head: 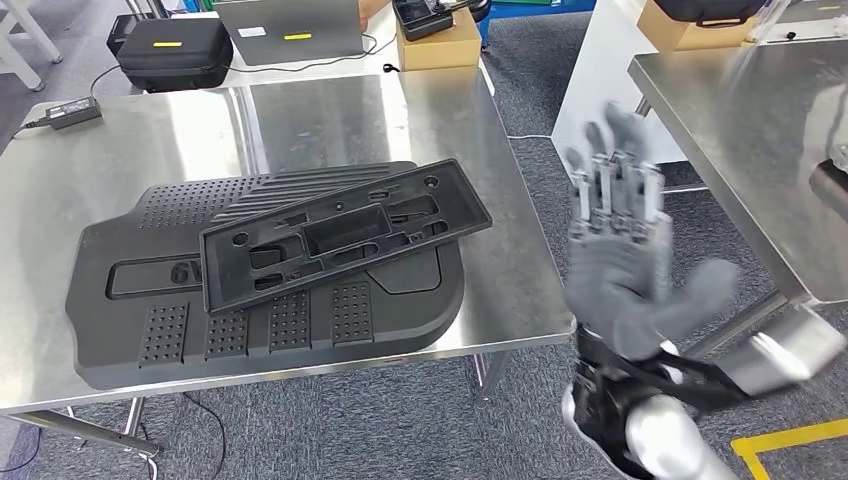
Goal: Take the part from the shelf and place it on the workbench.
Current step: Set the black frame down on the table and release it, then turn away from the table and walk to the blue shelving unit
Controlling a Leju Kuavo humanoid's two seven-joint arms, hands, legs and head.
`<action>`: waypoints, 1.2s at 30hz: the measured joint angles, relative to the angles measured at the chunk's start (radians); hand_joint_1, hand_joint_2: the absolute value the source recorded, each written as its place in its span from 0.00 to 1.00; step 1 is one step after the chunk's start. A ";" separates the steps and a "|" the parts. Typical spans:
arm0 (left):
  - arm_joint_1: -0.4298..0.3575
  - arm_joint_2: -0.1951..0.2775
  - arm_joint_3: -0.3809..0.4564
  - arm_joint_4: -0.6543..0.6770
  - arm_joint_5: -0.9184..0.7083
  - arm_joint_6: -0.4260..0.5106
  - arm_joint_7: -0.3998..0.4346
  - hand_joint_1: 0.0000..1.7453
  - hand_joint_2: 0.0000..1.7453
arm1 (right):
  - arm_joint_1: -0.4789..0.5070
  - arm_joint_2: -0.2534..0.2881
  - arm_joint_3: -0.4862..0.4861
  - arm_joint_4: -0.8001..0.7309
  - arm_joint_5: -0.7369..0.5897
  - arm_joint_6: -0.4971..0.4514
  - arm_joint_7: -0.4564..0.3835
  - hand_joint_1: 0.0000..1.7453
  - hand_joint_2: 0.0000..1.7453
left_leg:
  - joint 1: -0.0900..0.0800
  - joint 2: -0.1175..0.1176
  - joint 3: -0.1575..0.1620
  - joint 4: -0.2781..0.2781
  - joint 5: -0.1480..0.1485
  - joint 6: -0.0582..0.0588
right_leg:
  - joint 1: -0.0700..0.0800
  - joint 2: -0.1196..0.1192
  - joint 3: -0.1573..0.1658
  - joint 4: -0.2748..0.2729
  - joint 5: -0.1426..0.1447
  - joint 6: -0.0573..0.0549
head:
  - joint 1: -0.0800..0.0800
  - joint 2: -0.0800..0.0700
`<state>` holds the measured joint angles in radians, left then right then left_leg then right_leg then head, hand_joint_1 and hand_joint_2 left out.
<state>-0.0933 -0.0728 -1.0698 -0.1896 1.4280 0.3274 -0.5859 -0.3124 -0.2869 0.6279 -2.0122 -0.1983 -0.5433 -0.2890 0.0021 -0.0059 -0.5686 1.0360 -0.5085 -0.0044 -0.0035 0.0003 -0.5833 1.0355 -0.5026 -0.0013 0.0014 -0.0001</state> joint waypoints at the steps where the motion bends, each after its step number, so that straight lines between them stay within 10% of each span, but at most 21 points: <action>1: 0.000 0.002 0.006 0.000 0.001 0.001 -0.008 0.00 0.00 | 0.031 -0.005 -0.020 -0.030 0.005 -0.006 -0.003 0.00 0.00 | 0.000 0.000 0.000 0.000 0.000 0.000 | 0.000 0.000 0.000 0.000 0.000 0.000 | 0.000 0.000; 12: -0.010 0.015 0.033 0.000 -0.036 0.001 0.004 0.00 0.00 | 0.207 -0.025 -0.148 -0.198 0.068 -0.037 -0.014 0.00 0.00 | -0.001 0.001 0.001 0.000 -0.001 0.000 | -0.001 0.001 0.001 -0.002 0.000 0.001 | 0.000 0.000; 16: -0.012 0.019 0.033 0.000 -0.052 0.000 0.019 0.00 0.00 | 0.248 -0.025 -0.175 -0.224 0.087 -0.049 -0.021 0.00 0.00 | 0.002 0.002 0.024 -0.041 0.021 0.026 | -0.006 0.000 0.016 -0.022 0.006 0.023 | -0.005 0.000; 21: -0.014 0.020 0.033 -0.001 -0.059 -0.002 0.030 0.00 0.00 | 0.284 -0.025 -0.206 -0.237 0.094 -0.051 -0.023 0.00 0.00 | 0.016 0.008 0.043 -0.085 0.044 0.030 | -0.019 0.002 -0.086 0.204 -0.107 0.042 | 0.012 0.000; 25: -0.013 0.022 0.033 0.000 -0.061 -0.002 0.031 0.00 0.00 | 0.293 -0.025 -0.220 -0.242 0.094 -0.050 -0.023 0.00 0.00 | 0.034 0.006 0.033 -0.050 0.025 0.001 | -0.041 0.002 -0.017 0.069 -0.017 0.072 | 0.019 0.000; 31: -0.013 0.027 0.033 0.000 -0.062 -0.002 0.031 0.00 0.00 | 0.296 -0.024 -0.231 -0.252 0.093 -0.039 -0.018 0.00 0.00 | 0.036 0.000 0.016 -0.007 0.000 -0.043 | -0.037 0.013 0.000 0.010 0.003 0.026 | 0.009 0.000; 36: -0.013 0.027 0.033 0.000 -0.061 -0.002 0.033 0.00 0.00 | 0.288 -0.023 -0.231 -0.252 0.084 -0.023 -0.017 0.00 0.00 | 0.026 0.002 -0.075 0.241 -0.156 -0.037 | -0.027 0.001 -0.023 0.009 0.019 0.002 | -0.030 0.000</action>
<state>-0.1062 -0.0454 -1.0372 -0.1896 1.3667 0.3254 -0.5531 -0.0242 -0.3097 0.3971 -2.2641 -0.1142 -0.5662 -0.3059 0.0276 -0.0040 -0.6437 1.2769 -0.6642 -0.0412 -0.0301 0.0018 -0.6061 1.0449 -0.4838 0.0008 -0.0282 0.0000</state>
